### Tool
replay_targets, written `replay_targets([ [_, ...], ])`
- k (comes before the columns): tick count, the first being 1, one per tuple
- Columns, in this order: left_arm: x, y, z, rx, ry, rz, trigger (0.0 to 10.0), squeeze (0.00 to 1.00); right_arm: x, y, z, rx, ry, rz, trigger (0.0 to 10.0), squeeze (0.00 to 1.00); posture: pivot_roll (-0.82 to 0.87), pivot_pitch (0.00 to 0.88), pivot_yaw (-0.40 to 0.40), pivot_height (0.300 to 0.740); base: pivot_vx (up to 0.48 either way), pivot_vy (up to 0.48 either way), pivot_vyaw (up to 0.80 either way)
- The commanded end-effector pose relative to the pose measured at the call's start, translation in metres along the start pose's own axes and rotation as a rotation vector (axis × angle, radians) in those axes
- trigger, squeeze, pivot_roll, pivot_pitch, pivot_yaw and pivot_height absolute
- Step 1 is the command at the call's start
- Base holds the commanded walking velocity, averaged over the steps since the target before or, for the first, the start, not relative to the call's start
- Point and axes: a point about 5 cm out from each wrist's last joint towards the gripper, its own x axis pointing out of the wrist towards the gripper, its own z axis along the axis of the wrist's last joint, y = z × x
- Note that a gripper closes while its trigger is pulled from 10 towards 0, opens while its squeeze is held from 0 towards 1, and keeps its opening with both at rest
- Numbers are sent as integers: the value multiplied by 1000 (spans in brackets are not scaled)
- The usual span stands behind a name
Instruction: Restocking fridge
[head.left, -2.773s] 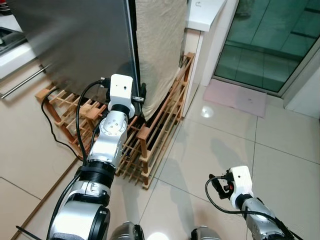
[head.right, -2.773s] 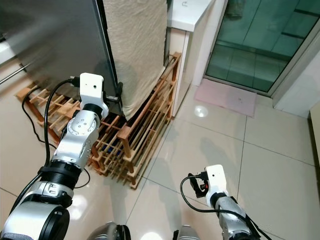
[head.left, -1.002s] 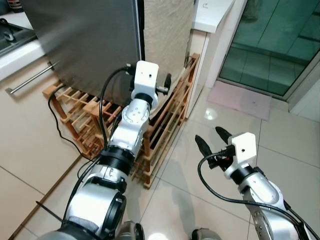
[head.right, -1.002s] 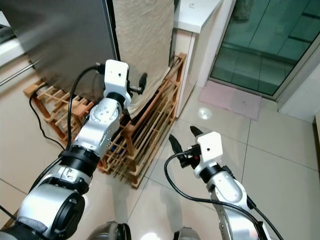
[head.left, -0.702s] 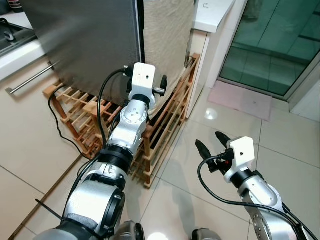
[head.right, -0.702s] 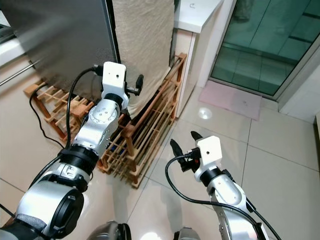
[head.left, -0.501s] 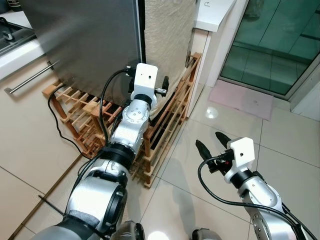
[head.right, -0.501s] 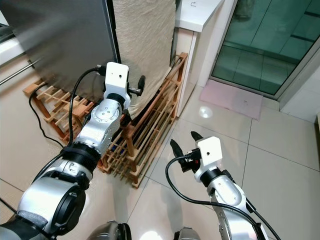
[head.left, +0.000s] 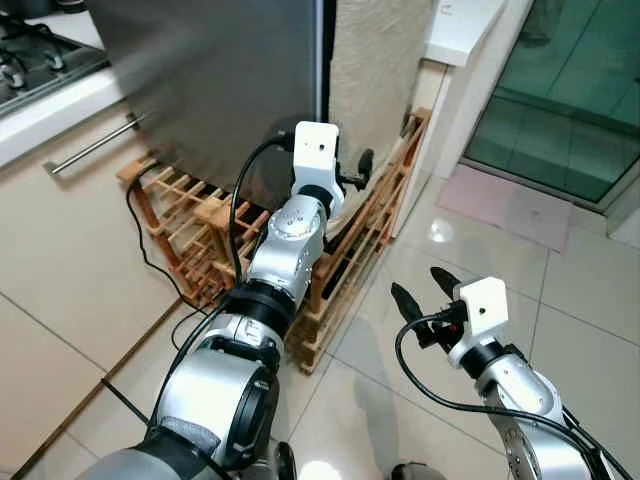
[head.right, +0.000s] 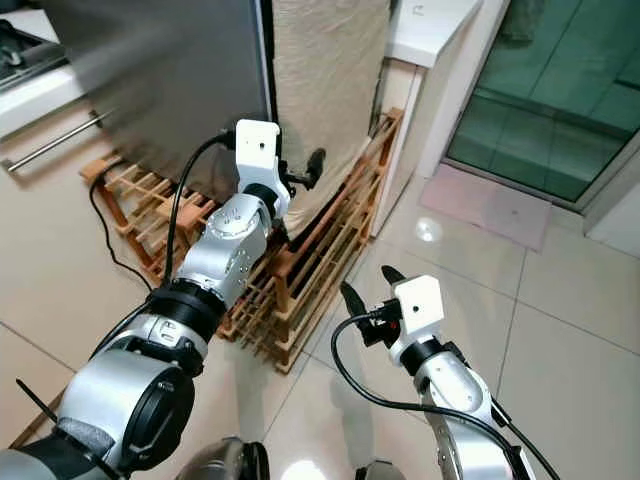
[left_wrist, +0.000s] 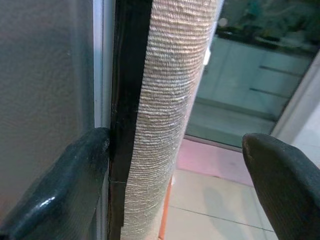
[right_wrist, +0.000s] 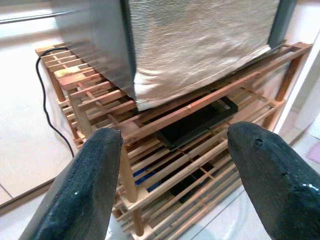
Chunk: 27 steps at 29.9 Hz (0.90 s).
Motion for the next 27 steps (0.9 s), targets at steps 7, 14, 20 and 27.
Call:
replay_targets([
  [7,-4,-85,17,-17,-78,-460,10000,0,0,-2,-1,-2,-1,-4,10000,98,-152,79,24,711,0,0,0],
  [14,-13,-124,35,-65,-112,-697,10000,0,1,-1,-1,0,2,-4,10000,102,-160,85,29,711,0,0,0],
  [20,-21,-131,56,-151,-173,-762,10000,0,3,0,-1,-2,3,-11,10000,102,-167,78,36,711,0,0,0],
  [27,-22,-90,55,-34,-214,-586,10000,0,17,-14,4,-57,-29,-95,10000,90,-152,65,37,711,0,0,0],
])
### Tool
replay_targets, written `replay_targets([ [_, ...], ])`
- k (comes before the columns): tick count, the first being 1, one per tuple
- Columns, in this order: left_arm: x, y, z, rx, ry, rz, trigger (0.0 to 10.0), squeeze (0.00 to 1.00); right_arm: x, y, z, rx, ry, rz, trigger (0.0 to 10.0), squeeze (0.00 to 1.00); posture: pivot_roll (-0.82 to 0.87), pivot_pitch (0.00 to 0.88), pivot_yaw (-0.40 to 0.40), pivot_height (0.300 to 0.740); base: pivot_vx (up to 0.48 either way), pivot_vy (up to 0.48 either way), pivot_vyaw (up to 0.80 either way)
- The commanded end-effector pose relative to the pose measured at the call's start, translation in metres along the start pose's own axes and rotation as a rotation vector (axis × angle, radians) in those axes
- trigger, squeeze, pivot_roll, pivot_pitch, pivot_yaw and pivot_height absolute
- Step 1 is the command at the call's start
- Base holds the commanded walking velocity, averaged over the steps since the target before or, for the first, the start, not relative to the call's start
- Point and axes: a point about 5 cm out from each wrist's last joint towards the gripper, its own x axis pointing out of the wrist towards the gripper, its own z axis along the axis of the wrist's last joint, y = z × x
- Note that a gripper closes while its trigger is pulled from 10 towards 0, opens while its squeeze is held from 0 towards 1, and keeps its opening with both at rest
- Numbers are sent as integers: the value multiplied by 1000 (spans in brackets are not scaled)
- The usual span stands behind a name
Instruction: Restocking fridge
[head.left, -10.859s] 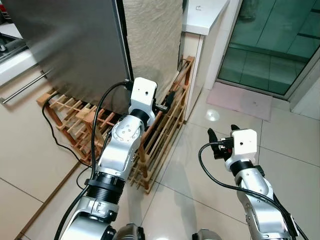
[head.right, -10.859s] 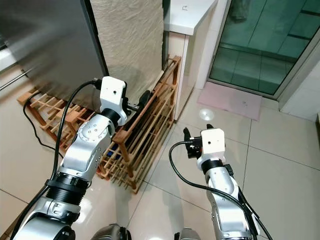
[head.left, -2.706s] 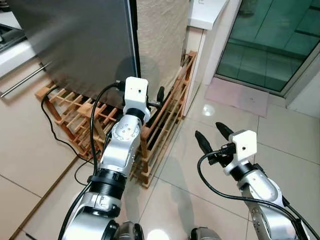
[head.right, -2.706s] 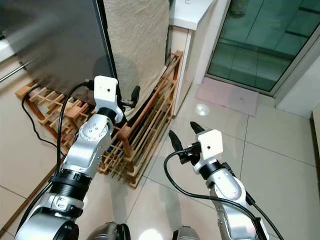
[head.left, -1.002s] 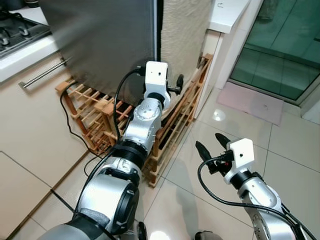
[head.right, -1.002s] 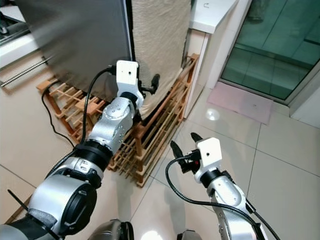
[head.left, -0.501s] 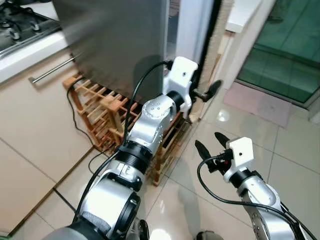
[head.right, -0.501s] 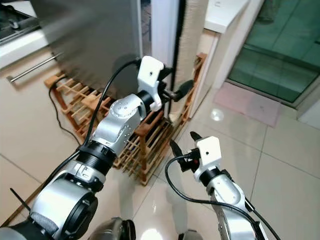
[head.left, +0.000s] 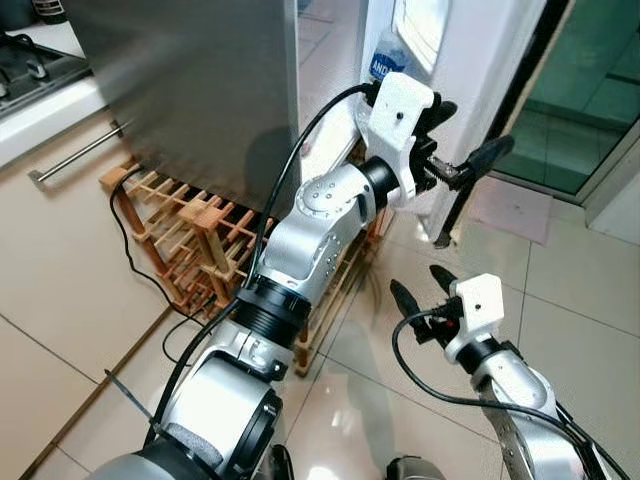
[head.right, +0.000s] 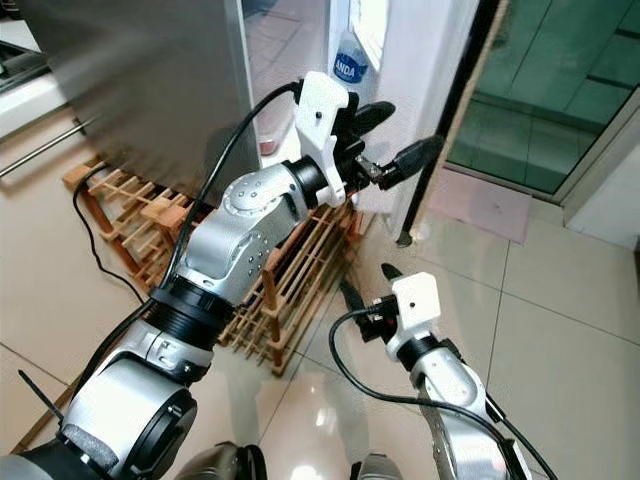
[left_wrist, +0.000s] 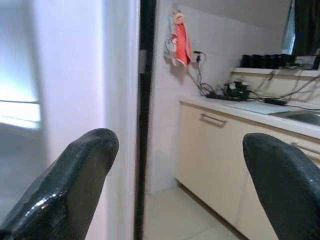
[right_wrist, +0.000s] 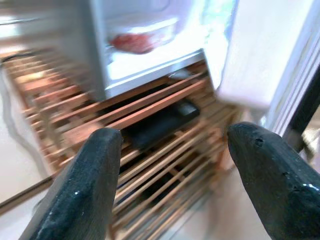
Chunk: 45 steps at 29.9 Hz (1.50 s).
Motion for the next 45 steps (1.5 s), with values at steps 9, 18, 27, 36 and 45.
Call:
replay_targets([
  [9,-47,28,-47,90,160,248,10000,0,22,-48,11,-110,-36,-242,10000,67,-121,45,37,711,0,0,0],
  [18,-102,70,-78,130,326,511,10000,0,38,-77,14,-148,-30,-329,10000,55,-109,33,37,711,0,0,0],
  [27,-115,80,-83,135,349,588,10000,0,46,-114,21,-214,7,-419,10000,51,-104,36,32,711,0,0,0],
  [36,-119,79,-87,139,359,606,10000,0,48,-139,29,-229,40,-513,10000,47,-100,44,29,711,0,0,0],
  [45,-122,75,-93,141,376,577,10000,0,49,-149,33,-222,64,-558,10000,35,-95,47,26,711,0,0,0],
])
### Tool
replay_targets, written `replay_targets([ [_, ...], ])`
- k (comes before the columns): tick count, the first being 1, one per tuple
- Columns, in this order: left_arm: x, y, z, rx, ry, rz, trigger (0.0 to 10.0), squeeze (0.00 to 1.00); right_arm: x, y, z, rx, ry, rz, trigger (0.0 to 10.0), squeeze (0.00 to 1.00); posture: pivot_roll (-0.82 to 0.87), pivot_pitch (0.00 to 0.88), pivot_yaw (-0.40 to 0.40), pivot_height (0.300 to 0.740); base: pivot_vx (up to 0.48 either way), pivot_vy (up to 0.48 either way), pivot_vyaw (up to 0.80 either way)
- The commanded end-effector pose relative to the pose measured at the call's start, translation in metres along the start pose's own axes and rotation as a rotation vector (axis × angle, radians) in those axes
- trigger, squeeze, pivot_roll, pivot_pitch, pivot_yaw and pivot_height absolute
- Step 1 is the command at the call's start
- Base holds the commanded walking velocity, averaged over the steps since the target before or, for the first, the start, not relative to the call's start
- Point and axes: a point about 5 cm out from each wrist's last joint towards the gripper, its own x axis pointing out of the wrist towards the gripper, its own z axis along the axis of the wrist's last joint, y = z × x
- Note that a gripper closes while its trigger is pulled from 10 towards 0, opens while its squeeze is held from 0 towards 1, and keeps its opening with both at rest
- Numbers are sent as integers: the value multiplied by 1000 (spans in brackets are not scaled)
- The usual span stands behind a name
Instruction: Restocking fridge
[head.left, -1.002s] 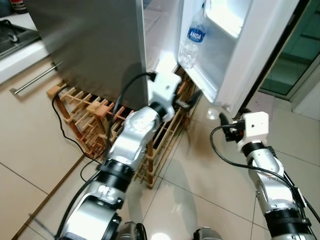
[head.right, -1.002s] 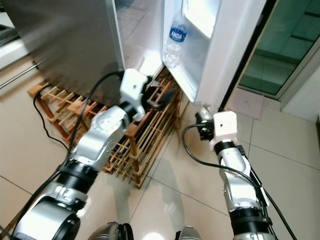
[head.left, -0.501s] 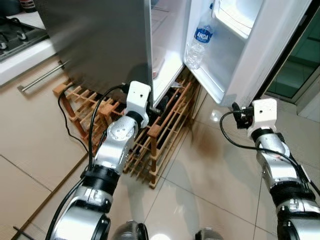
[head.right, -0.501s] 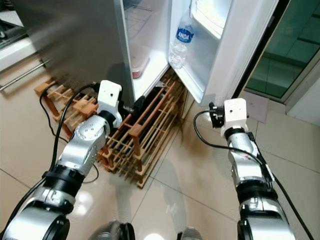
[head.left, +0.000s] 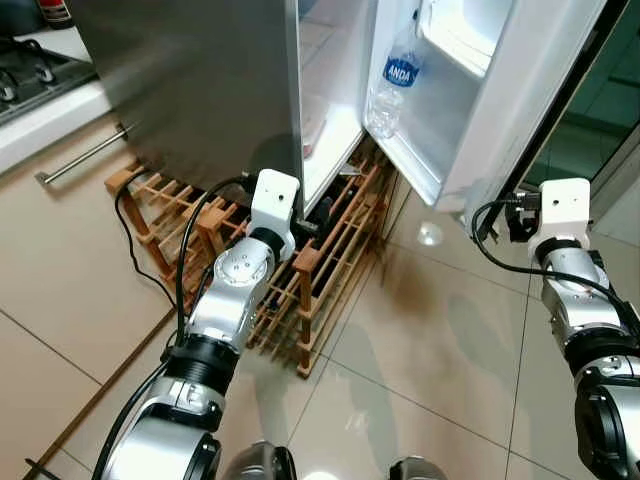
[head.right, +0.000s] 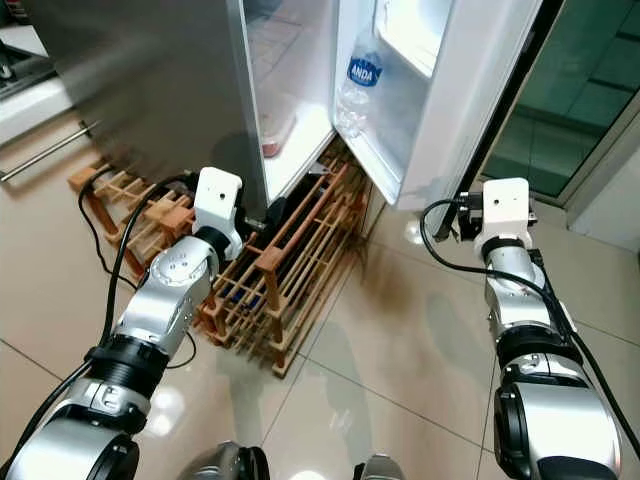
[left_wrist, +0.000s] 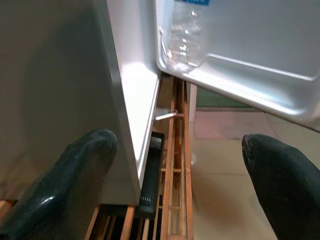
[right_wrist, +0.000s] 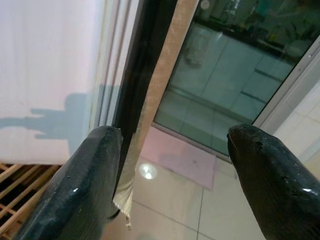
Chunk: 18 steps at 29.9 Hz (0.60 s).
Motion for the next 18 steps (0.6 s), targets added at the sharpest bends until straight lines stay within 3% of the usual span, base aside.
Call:
replay_targets([
  [1,-1,0,-3,-7,-1,-14,10000,0,4,-2,8,4,-28,-11,10000,31,-96,49,27,711,0,0,0],
  [6,-1,-5,4,-27,-47,-30,10000,0,4,4,10,-5,-57,8,10000,39,-100,48,26,711,197,0,0],
  [18,0,-19,7,-29,-68,-104,10000,0,2,-4,9,-41,-72,-29,10000,35,-111,44,33,711,459,0,0],
])
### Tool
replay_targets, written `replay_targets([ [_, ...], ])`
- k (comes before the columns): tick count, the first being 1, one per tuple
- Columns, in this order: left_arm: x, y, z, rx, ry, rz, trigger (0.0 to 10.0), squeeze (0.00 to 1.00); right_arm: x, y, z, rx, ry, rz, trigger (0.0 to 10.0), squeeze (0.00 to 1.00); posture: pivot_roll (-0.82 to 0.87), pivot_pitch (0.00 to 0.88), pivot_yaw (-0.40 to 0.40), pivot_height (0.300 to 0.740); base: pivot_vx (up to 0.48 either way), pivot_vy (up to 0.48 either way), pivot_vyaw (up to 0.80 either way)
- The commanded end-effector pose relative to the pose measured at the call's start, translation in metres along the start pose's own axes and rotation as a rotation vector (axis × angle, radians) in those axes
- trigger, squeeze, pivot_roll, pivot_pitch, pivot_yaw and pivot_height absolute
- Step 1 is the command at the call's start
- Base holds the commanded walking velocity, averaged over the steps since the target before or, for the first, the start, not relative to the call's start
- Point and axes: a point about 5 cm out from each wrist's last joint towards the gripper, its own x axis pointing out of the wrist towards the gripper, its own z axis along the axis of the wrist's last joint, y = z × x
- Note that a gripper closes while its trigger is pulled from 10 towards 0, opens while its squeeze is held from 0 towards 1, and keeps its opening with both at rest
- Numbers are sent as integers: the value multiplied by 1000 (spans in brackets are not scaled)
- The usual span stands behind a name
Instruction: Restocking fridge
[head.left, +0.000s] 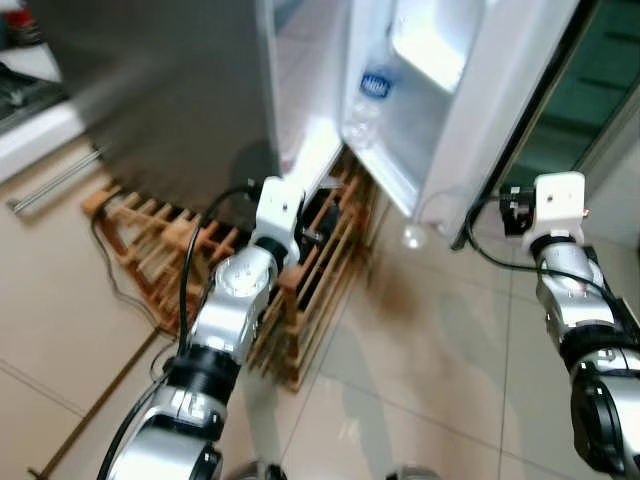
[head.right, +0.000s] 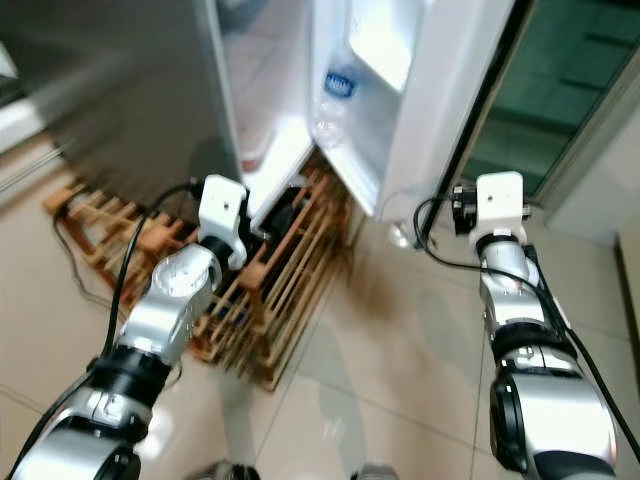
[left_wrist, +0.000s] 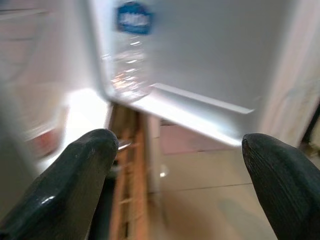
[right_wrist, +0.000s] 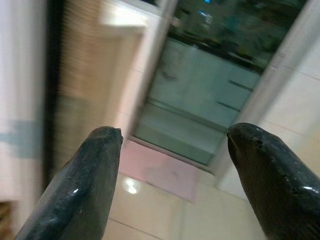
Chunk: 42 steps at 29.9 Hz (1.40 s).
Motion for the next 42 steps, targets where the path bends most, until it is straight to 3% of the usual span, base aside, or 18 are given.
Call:
replay_targets([
  [1,1,-3,3,2,-14,-21,10000,0,1,-6,1,-17,-2,-25,10000,35,-112,43,33,711,480,0,0],
  [8,1,-4,5,10,-26,-24,10000,0,1,-12,1,-15,3,-39,10000,35,-112,43,32,711,480,0,0],
  [16,2,-1,5,7,-18,0,10000,0,-14,8,-8,18,-63,38,10000,43,-113,48,15,711,0,0,0],
  [20,5,-5,7,3,-18,-18,10000,0,-31,16,-19,-3,-80,11,10000,43,-128,49,17,711,0,0,0],
  [24,12,-9,9,-9,-15,-46,10000,0,-52,15,-33,-19,-46,-107,10000,55,-139,44,11,711,0,0,0],
  [25,12,-9,9,-9,-15,-46,10000,0,-52,15,-33,-19,-46,-107,10000,55,-139,44,11,711,0,0,0],
  [29,23,-15,13,6,-10,-94,10000,0,-84,26,-50,-1,13,-95,10000,71,-144,39,12,711,0,0,0],
  [32,27,-19,16,3,-15,-142,10000,0,-98,28,-58,39,40,-90,10000,75,-147,37,17,711,0,0,0],
  [35,28,-23,17,-5,-15,-184,10000,0,-106,27,-61,46,51,-93,10000,75,-154,32,25,711,0,0,0],
  [42,33,-39,14,-13,-17,-281,10000,0,-118,43,-62,72,89,-28,10000,75,-156,18,35,711,171,0,0],
])
